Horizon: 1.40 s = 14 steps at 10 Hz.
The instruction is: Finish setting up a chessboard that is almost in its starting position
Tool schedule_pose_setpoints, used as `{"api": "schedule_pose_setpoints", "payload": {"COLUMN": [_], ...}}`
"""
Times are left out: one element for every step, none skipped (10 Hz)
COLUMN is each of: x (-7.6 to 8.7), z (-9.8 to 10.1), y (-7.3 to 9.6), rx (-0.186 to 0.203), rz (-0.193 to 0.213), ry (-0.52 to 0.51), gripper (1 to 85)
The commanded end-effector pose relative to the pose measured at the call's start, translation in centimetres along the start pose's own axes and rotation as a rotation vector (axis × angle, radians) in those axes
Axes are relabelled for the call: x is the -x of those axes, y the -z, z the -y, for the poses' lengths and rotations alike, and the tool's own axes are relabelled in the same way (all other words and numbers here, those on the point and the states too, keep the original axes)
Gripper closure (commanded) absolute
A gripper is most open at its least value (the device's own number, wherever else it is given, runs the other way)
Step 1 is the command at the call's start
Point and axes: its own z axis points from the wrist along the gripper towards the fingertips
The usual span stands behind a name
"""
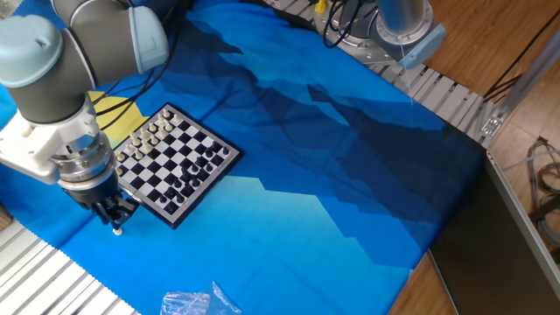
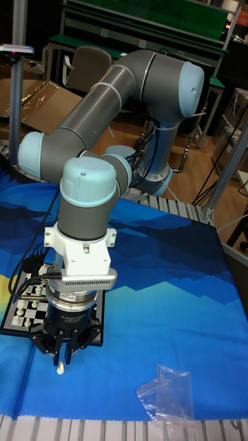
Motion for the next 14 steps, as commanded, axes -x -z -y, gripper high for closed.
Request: {"api": "schedule_pose_setpoints", "payload": {"x": [0.1, 0.0, 0.0, 0.0, 0.0, 0.0, 0.0, 0.0, 0.0, 0.0, 0.0, 0.0, 0.0, 0.0], "z": [-0.1, -0.2, -0.2, -0.2, -0.3, -0.3, -0.2, -0.4, -0.4, -0.4, -0.4, -0.4, -0.5, -0.4], "y": [-0.2, -0.2, -0.2, -0.3, -0.3, -0.4, -0.5, -0.6, -0.7, -0.8, -1.0, -1.2, -1.2, -1.3], "rx": [0.007, 0.007, 0.007, 0.007, 0.009, 0.009, 0.006, 0.005, 0.005, 0.006, 0.008, 0.009, 0.010, 0.010], "rz": [0.011, 0.011, 0.011, 0.011, 0.011, 0.011, 0.009, 0.013, 0.013, 0.014, 0.014, 0.016, 0.016, 0.016], "ry": [-0.004, -0.004, -0.003, 0.002, 0.003, 0.003, 0.002, -0.002, -0.002, -0.003, -0.001, -0.002, 0.001, 0.001], "gripper": [60.0, 60.0, 60.0, 60.0, 60.0, 60.3, 60.7, 61.0, 61.7, 62.0, 62.0, 62.0, 62.0, 62.0]}}
